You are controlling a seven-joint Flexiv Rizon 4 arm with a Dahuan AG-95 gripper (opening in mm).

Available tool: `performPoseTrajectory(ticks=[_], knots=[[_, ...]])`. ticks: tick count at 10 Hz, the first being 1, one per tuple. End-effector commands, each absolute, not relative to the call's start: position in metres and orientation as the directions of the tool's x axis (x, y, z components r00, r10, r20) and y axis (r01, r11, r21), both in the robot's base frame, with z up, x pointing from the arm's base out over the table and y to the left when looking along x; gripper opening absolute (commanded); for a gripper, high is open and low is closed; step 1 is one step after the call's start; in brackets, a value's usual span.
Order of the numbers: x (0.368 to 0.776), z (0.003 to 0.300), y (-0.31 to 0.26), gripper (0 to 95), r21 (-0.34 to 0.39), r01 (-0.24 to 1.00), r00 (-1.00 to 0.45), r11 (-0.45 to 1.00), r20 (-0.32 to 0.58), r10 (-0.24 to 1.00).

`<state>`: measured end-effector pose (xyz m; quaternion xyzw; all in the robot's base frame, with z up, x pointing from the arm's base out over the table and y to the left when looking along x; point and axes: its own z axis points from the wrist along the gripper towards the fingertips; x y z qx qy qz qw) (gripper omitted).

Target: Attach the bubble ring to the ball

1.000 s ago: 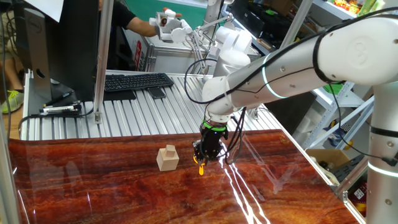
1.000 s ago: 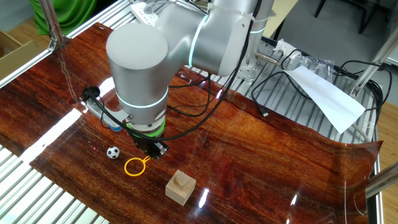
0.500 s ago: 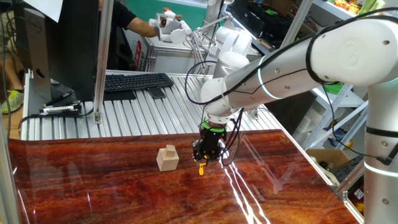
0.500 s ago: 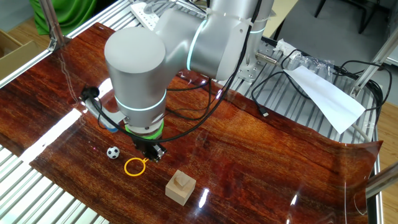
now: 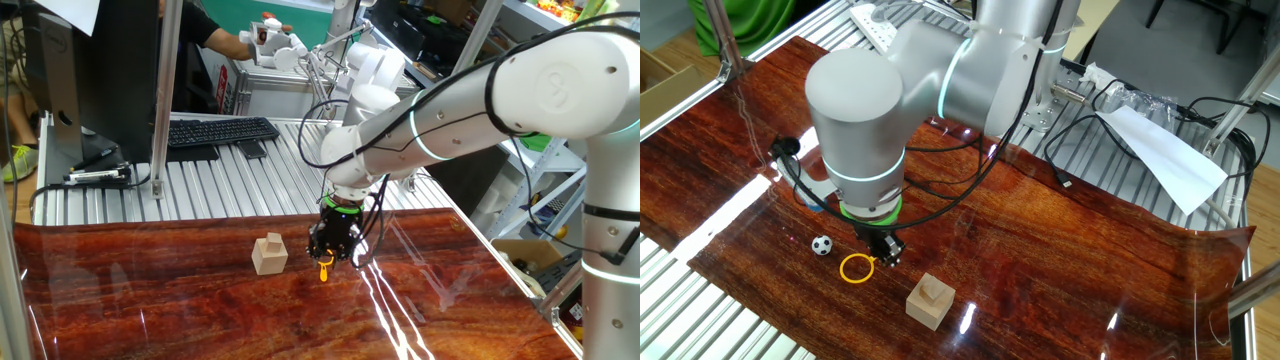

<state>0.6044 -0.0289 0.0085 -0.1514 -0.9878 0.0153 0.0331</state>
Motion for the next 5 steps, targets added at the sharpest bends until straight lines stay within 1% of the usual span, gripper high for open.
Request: performPoseTrajectory(ticks=[1,4,5], knots=[[0.6038,0.0083,-0.0286,38.0,-0.028,0.330,-0.941,0.944,0.067,0.331],[0.6038,0.0076,-0.0283,38.0,-0.003,0.355,-0.932,0.935,0.075,0.354],[0.6039,0.0071,-0.0281,38.0,-0.004,0.358,-0.931,0.934,0.073,0.358]])
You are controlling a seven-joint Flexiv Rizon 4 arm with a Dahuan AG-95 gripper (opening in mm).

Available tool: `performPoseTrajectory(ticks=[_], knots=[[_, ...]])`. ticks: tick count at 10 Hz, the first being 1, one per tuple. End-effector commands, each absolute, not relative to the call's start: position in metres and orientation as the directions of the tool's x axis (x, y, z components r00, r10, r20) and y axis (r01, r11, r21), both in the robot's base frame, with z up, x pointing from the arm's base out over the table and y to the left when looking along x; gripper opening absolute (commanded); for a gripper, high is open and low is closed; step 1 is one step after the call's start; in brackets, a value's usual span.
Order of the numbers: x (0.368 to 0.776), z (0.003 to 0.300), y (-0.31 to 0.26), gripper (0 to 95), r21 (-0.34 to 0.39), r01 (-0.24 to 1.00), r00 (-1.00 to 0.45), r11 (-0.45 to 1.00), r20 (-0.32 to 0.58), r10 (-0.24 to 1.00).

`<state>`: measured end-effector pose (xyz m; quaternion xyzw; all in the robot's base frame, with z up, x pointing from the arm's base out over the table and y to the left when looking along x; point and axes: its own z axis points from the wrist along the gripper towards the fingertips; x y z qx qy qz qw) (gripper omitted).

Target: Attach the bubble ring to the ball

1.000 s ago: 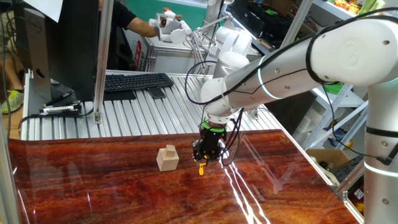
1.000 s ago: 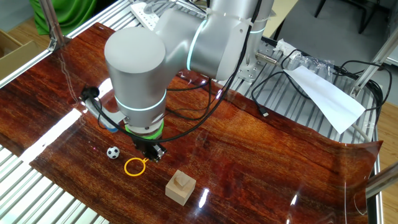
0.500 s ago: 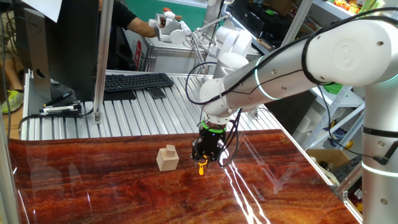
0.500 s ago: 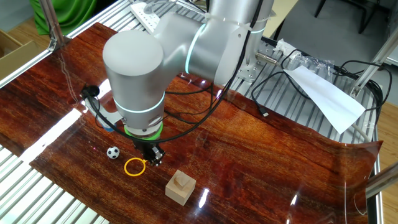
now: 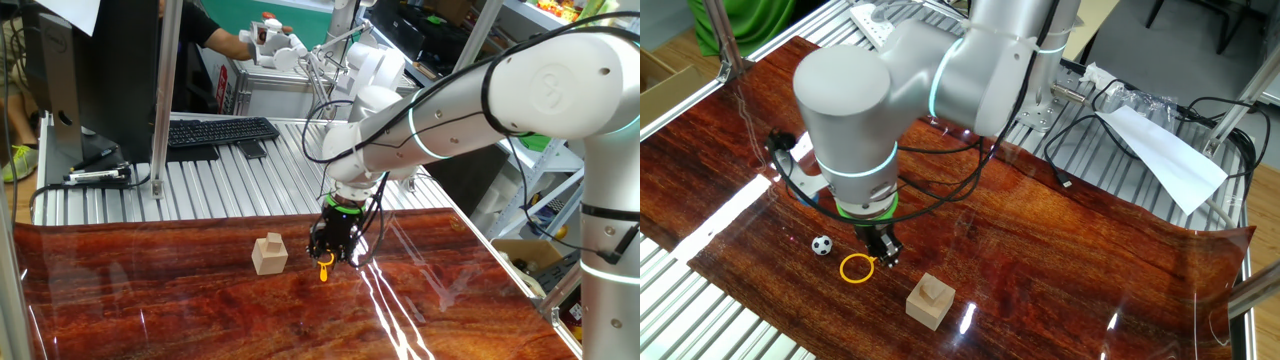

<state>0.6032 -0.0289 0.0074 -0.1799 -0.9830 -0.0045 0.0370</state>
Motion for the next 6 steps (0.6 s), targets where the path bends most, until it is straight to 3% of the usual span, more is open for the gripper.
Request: performPoseTrajectory(ticks=[1,6], knots=[[0.6037,0.0067,-0.0280,38.0,-0.006,0.364,-0.929,0.931,0.071,0.364],[0.6018,0.0028,-0.0269,38.0,-0.009,0.367,-0.928,0.930,0.056,0.367]])
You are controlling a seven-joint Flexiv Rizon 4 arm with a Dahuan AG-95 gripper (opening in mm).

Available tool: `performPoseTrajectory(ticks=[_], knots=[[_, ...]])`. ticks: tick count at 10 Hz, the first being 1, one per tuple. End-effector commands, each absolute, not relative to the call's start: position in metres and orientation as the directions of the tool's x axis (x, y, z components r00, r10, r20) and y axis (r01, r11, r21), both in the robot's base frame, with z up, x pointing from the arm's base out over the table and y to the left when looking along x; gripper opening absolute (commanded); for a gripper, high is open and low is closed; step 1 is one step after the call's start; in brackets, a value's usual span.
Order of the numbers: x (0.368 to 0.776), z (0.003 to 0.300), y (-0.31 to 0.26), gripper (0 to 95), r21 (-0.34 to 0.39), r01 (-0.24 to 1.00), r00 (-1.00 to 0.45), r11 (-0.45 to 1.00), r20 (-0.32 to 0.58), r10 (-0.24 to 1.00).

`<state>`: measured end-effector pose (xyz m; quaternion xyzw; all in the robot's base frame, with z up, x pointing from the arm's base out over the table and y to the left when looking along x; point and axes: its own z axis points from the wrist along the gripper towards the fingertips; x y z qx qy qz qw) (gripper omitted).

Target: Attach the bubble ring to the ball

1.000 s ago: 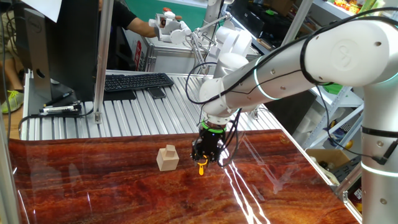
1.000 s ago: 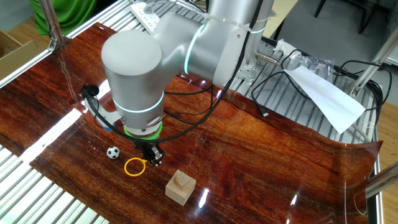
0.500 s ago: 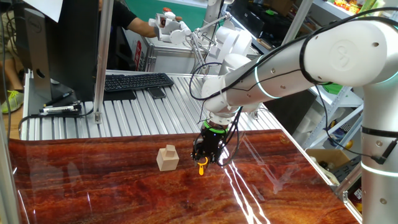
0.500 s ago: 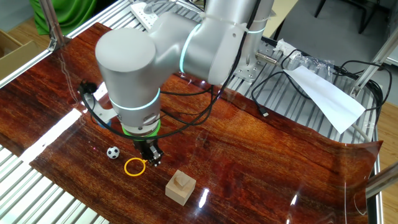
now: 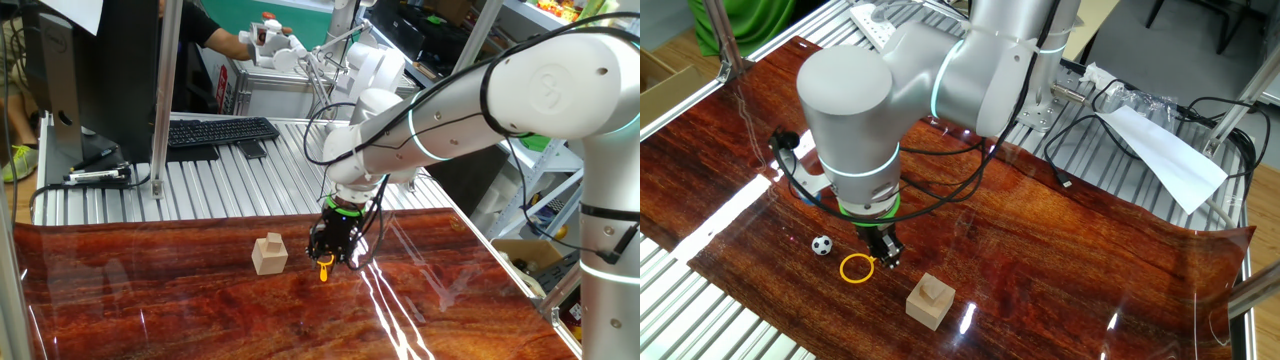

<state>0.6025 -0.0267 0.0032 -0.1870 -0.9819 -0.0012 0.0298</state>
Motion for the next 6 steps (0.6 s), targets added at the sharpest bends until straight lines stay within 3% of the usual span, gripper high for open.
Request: performPoseTrajectory(ticks=[1,6], knots=[[0.6006,0.0021,-0.0270,38.0,-0.006,0.366,-0.929,0.931,0.049,0.366],[0.5952,-0.0008,-0.0277,38.0,0.003,0.364,-0.931,0.932,0.023,0.363]])
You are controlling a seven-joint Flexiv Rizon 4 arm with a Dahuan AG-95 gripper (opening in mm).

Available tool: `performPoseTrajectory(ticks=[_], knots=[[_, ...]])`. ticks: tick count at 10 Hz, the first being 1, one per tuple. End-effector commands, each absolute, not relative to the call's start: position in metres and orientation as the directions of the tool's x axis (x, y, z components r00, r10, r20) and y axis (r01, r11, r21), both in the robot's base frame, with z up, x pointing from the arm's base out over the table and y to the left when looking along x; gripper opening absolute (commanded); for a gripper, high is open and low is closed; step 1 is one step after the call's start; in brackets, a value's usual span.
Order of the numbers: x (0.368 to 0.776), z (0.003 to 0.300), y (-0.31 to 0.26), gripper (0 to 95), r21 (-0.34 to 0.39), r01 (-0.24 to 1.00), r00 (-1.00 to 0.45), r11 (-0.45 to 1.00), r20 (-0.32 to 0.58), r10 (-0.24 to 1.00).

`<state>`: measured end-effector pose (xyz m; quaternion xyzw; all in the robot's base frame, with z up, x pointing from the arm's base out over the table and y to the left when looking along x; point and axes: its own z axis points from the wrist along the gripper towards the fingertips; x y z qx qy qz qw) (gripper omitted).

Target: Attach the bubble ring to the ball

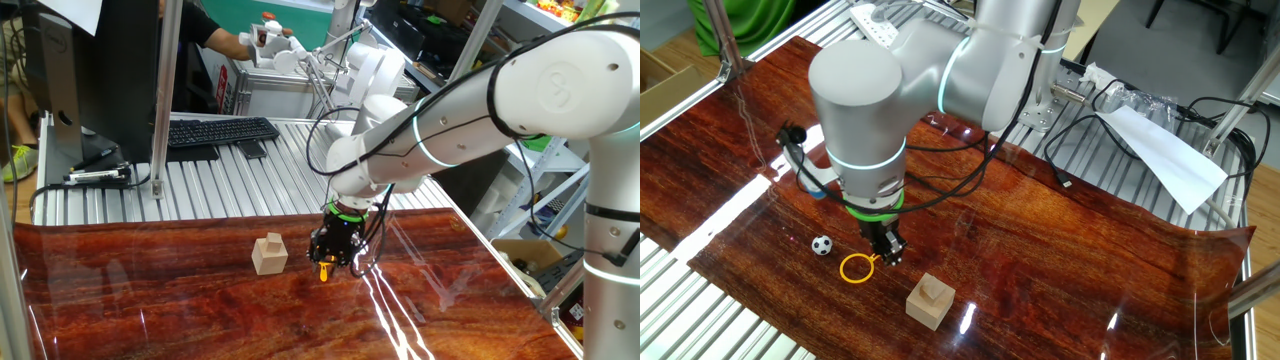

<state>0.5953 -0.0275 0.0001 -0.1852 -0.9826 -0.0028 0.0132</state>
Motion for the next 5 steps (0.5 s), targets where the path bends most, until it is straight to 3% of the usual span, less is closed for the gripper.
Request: performPoseTrajectory(ticks=[1,3,4,5], knots=[[0.5952,-0.0009,-0.0277,38.0,0.003,0.362,-0.932,0.932,0.023,0.362],[0.5952,-0.0009,-0.0277,38.0,0.004,0.356,-0.934,0.934,0.023,0.356],[0.5952,-0.0009,-0.0277,19.0,0.005,0.352,-0.936,0.936,0.021,0.352],[0.5951,-0.0008,-0.0277,19.0,0.005,0.351,-0.936,0.936,0.020,0.351]])
